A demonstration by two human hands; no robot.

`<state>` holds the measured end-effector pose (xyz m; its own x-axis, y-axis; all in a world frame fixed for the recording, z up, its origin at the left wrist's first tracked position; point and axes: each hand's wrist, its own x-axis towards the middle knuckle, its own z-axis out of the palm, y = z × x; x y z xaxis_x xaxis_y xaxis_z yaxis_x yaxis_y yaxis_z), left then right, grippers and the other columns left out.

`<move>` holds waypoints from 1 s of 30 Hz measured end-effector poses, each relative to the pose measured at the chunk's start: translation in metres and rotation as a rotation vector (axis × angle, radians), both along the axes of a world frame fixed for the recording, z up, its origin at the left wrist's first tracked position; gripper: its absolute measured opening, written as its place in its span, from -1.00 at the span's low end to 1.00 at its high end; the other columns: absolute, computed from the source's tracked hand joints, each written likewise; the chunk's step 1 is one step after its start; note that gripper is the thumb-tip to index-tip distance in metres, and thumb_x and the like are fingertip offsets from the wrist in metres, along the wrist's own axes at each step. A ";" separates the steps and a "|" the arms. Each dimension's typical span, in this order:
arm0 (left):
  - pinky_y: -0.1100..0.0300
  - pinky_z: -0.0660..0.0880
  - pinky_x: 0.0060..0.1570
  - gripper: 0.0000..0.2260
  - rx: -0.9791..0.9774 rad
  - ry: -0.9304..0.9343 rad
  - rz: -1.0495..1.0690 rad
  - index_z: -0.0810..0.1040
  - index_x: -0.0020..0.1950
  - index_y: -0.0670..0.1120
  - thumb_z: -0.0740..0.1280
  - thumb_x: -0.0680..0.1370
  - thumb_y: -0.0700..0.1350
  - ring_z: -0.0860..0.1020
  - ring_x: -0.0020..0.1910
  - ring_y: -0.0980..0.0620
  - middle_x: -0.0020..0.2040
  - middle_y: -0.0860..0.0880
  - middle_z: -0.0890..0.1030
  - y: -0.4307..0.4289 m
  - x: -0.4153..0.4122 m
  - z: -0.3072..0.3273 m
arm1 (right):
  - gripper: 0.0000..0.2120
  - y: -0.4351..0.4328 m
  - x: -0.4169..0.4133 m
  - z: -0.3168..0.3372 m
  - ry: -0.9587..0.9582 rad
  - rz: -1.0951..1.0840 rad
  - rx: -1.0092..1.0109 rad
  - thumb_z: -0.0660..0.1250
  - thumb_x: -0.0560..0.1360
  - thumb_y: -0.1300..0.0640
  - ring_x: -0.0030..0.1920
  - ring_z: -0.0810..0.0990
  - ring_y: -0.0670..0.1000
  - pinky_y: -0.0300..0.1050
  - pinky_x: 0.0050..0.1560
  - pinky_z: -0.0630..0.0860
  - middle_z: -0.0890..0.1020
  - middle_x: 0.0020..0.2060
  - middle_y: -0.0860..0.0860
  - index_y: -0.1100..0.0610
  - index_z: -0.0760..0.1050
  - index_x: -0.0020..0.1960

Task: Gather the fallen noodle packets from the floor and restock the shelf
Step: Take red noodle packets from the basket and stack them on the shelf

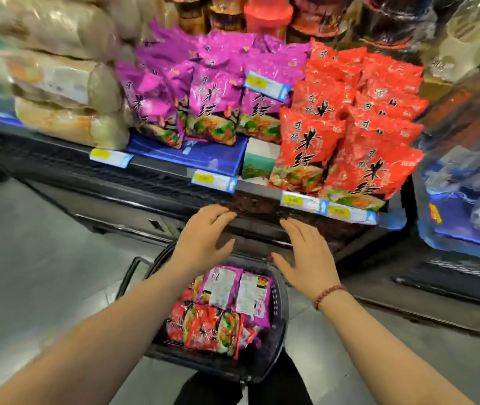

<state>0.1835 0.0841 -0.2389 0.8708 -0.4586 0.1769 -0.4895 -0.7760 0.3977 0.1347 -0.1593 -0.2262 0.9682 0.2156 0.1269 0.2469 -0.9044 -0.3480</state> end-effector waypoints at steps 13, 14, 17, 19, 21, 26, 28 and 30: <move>0.06 0.34 0.28 -0.34 0.025 0.417 0.425 0.51 0.33 -0.15 0.25 0.35 0.23 0.42 0.27 -0.12 0.26 -0.20 0.53 0.130 -0.106 -0.173 | -0.32 0.094 -0.029 -0.172 0.572 0.038 0.004 0.42 0.45 -0.03 0.41 0.29 0.17 -0.01 0.43 0.19 0.37 0.39 0.13 0.15 0.27 0.47; 0.03 0.35 0.30 -0.31 0.018 0.474 0.457 0.49 0.36 -0.14 0.24 0.35 0.25 0.42 0.30 -0.15 0.30 -0.19 0.50 0.133 -0.114 -0.190 | -0.32 0.098 -0.031 -0.188 0.621 0.042 -0.001 0.40 0.47 -0.04 0.43 0.25 0.14 -0.05 0.43 0.15 0.33 0.42 0.11 0.13 0.23 0.49; 0.03 0.36 0.31 -0.28 -0.026 0.557 0.533 0.49 0.38 -0.13 0.25 0.34 0.26 0.44 0.32 -0.19 0.33 -0.19 0.49 0.139 -0.136 -0.235 | -0.33 0.109 -0.035 -0.234 0.762 0.051 -0.018 0.35 0.50 -0.03 0.44 0.23 0.10 -0.11 0.40 0.15 0.31 0.43 0.08 0.10 0.18 0.51; 0.13 0.31 0.30 -0.32 -0.071 0.596 0.579 0.47 0.40 -0.10 0.35 0.36 0.21 0.41 0.35 -0.14 0.35 -0.16 0.47 0.140 -0.147 -0.257 | -0.34 0.117 -0.041 -0.267 0.835 0.050 -0.016 0.36 0.49 -0.02 0.42 0.25 0.09 -0.12 0.39 0.19 0.34 0.41 0.08 0.09 0.19 0.50; 0.23 0.22 0.29 -0.35 -0.118 0.631 0.619 0.45 0.43 -0.07 0.51 0.38 0.06 0.35 0.38 -0.09 0.40 -0.15 0.43 0.140 -0.158 -0.278 | -0.32 0.125 -0.047 -0.297 0.915 0.039 -0.021 0.39 0.47 -0.02 0.42 0.26 0.08 -0.08 0.42 0.22 0.35 0.41 0.07 0.07 0.21 0.50; 0.29 0.21 0.32 -0.32 -0.152 0.726 0.600 0.46 0.41 -0.09 0.34 0.35 0.20 0.39 0.35 -0.08 0.35 -0.12 0.47 0.148 -0.183 -0.331 | -0.28 0.142 -0.051 -0.361 1.011 0.028 -0.113 0.45 0.41 -0.08 0.43 0.28 0.11 -0.01 0.41 0.29 0.33 0.43 0.09 0.05 0.25 0.47; 0.46 0.11 0.33 -0.33 -0.167 0.744 0.610 0.47 0.40 -0.09 0.34 0.36 0.19 0.39 0.34 -0.06 0.34 -0.12 0.48 0.151 -0.191 -0.347 | -0.25 0.146 -0.052 -0.382 1.050 0.030 -0.157 0.47 0.38 -0.12 0.40 0.31 0.12 -0.01 0.36 0.34 0.33 0.40 0.09 0.06 0.25 0.46; 0.56 0.03 0.31 -0.37 -0.191 0.721 0.629 0.48 0.38 -0.11 0.36 0.37 0.16 0.38 0.31 -0.01 0.32 -0.12 0.49 0.153 -0.195 -0.355 | -0.19 0.149 -0.053 -0.396 1.055 0.061 -0.249 0.47 0.34 -0.18 0.34 0.37 0.13 -0.01 0.29 0.40 0.38 0.34 0.08 0.05 0.23 0.46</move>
<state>-0.0118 0.2375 -0.5938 0.8755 0.1081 -0.4710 0.4019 -0.7040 0.5856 0.0814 -0.0104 -0.6218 0.5502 0.1712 -0.8173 -0.0225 -0.9754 -0.2195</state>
